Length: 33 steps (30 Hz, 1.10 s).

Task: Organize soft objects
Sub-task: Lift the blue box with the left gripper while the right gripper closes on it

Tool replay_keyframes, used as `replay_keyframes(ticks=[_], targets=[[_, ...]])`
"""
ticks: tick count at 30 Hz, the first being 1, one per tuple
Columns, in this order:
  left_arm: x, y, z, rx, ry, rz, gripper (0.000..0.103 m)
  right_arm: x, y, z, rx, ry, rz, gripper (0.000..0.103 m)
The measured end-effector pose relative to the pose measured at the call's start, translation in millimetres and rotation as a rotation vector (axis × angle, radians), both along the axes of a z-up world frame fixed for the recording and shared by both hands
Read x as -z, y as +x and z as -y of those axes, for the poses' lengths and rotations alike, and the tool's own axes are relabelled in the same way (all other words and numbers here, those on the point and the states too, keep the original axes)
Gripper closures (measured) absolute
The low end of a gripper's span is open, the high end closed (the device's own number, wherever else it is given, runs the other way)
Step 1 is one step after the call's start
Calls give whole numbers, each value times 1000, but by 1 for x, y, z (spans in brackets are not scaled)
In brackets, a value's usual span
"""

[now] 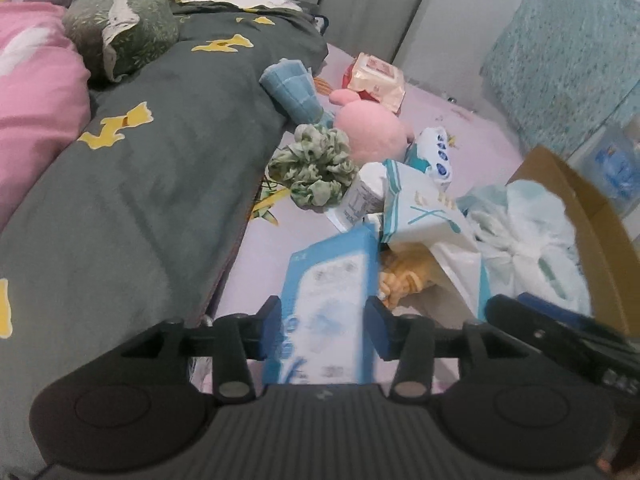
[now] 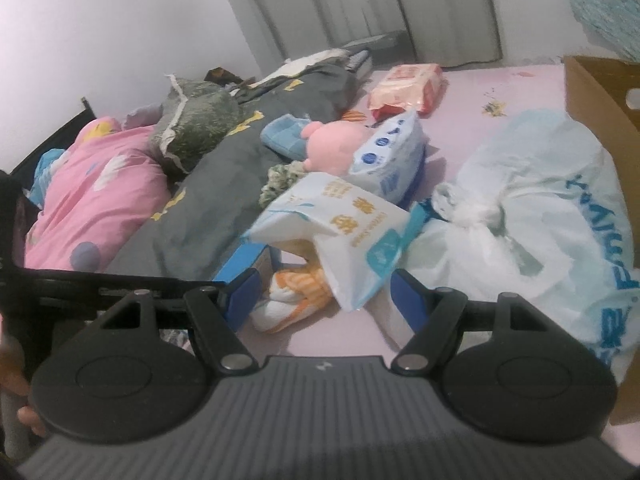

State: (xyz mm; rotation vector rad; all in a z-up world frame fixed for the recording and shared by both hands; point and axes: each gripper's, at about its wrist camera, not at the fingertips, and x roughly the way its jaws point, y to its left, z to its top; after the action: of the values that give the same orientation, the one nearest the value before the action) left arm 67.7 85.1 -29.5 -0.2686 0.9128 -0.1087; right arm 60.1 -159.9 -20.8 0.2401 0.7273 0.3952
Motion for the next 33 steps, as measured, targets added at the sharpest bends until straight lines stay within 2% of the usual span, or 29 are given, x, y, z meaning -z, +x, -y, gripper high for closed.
replay_keyframes(ticks=[4, 8, 13, 18, 21, 26, 33], targets=[[-2, -8, -12, -5, -44, 16, 53, 6, 6, -5, -12, 17, -30, 31], [10, -6, -15, -8, -6, -27, 53, 11, 12, -19, -54, 39, -50, 33], [26, -4, -15, 15, -19, -76, 52, 20, 26, -31, -104, 129, -136, 44], [31, -2, -18, 18, -21, -82, 42, 27, 32, -45, -133, 146, -168, 49], [33, -2, -20, 13, -31, -90, 40, 31, 30, -48, -155, 137, -207, 51], [35, 1, -20, 14, -35, -92, 38, 21, 22, -45, -193, 115, -206, 52], [37, -1, -21, 4, -49, -70, 39, 2, 35, -59, -234, 145, -143, 52]])
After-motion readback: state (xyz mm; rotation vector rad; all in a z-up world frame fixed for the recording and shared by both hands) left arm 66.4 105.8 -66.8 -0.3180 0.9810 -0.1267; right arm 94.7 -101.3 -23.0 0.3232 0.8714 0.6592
